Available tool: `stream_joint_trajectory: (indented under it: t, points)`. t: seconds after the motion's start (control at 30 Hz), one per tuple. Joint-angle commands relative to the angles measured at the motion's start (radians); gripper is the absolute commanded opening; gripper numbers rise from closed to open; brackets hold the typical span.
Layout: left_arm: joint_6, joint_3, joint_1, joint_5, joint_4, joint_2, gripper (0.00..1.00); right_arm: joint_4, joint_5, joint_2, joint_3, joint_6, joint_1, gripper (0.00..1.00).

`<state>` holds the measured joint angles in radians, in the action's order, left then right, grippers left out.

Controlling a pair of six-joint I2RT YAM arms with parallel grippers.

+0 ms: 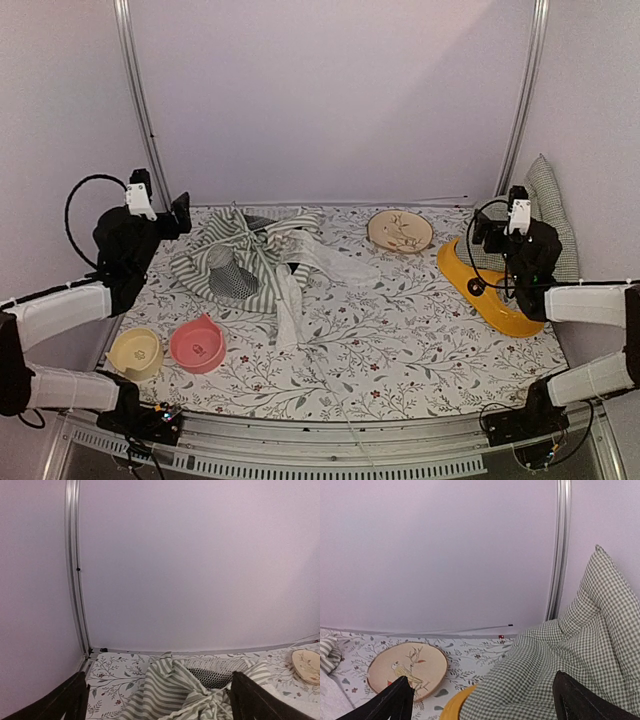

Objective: Set up the pet tent
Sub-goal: Pick up the tent pole from the tent.

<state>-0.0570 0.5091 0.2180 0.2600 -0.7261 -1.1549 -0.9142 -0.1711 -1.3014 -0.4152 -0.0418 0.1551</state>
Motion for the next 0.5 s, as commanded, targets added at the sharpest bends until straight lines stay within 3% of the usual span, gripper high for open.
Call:
stream_joint_trajectory:
  t: [0.0,0.1,0.23,0.33,0.4,0.47]
  points:
    - [-0.121,0.105,0.089,-0.147,0.395,0.091,0.99,0.355,-0.156,0.113,-0.155,0.075,0.201,0.99]
    - [-0.172,0.187,0.131,-0.254,0.566,0.106,0.99,0.496,-0.283,0.126,-0.241,0.053,0.413,0.99]
    - [-0.202,0.223,0.175,-0.222,0.698,0.139,0.99,0.704,-0.331,0.118,-0.332,0.09,0.608,0.99]
    - [-0.434,0.249,0.097,-0.018,0.895,0.158,0.99,0.955,-0.26,0.068,-0.426,0.3,0.619,0.99]
    - [-0.457,0.251,-0.017,-0.176,0.904,0.158,0.99,1.0,-0.161,0.071,-0.415,0.363,0.62,0.99]
    - [-0.462,0.237,-0.063,-0.253,0.88,0.156,0.99,0.977,-0.132,0.106,-0.362,0.397,0.62,0.99]
